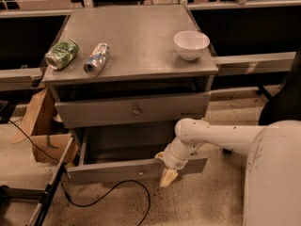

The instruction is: Open middle drawer

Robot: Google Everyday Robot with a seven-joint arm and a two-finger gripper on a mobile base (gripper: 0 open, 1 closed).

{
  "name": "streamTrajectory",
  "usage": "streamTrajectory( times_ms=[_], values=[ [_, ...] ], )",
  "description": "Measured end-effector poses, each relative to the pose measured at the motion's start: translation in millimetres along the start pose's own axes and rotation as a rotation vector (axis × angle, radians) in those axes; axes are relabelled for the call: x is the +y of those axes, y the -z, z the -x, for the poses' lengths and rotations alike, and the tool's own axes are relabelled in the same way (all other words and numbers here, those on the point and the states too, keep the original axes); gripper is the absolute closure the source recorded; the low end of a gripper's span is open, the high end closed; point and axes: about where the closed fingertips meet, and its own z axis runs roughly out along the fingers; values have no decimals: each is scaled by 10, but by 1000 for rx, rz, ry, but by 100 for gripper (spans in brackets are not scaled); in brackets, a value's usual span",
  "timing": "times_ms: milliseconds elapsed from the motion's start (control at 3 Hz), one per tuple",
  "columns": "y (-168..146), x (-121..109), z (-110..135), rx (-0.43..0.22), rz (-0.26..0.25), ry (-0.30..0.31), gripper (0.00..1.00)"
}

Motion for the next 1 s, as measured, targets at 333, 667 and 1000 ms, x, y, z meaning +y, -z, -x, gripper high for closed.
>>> streamTrajectory(
  times_ms=[333,667,1000],
  values=[
    [-28,68,3,3,14,1,0],
    [-113,313,6,-6,46,4,0],
    [-109,295,3,-6,46,4,0]
  ],
)
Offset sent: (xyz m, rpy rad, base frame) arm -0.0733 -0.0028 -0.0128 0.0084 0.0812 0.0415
